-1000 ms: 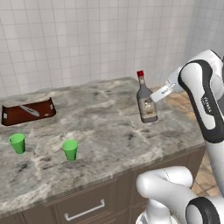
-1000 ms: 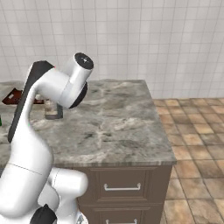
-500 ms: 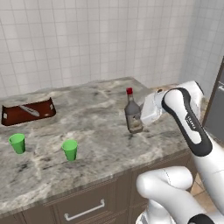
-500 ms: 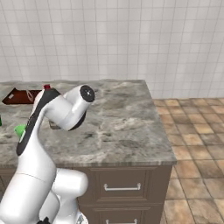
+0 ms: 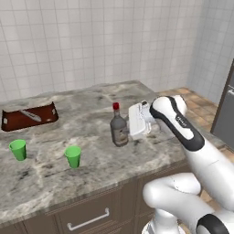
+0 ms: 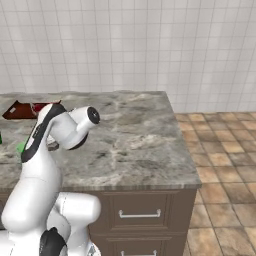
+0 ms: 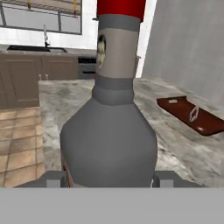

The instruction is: Place the drinks on the dining counter in a tight cluster.

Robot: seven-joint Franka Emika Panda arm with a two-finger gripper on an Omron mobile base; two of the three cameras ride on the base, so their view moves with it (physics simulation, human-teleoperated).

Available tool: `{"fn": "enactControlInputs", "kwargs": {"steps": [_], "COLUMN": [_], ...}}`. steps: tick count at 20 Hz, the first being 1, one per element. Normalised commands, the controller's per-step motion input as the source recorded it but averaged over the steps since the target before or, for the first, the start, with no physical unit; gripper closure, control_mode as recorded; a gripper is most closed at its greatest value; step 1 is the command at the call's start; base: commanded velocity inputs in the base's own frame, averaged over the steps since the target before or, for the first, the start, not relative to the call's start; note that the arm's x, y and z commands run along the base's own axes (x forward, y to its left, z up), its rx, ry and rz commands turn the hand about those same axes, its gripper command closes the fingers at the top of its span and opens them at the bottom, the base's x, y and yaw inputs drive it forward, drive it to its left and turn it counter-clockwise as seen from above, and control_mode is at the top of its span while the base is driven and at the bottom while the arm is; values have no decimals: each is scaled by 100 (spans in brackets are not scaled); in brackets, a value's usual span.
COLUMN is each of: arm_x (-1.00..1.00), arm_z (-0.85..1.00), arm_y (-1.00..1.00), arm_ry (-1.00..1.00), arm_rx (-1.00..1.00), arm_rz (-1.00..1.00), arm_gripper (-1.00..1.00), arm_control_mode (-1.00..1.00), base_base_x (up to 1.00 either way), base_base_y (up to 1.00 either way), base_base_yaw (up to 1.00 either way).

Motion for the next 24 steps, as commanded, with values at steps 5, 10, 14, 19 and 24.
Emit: {"fn": "enactControlInputs", "kwargs": {"steps": [5,10,14,19,24], "arm_x": [32,24,0,0,0], "arm_z": [-3,-14,-53,-53,-37], "arm_y": [65,17,7,2,1], "arm_ry": [0,-6,-7,-1,0], "arm_rx": [0,-1,7,21,22], "arm_rz": [19,-3,0,1,5], "arm_gripper": [100,100,100,100,100], "arm_control_mode": [-100,-100,-100,-100,-100], "base_base_x": [0,0,0,0,0], "base_base_y": [0,0,0,0,0], "base_base_yaw": [0,0,0,0,0]}}
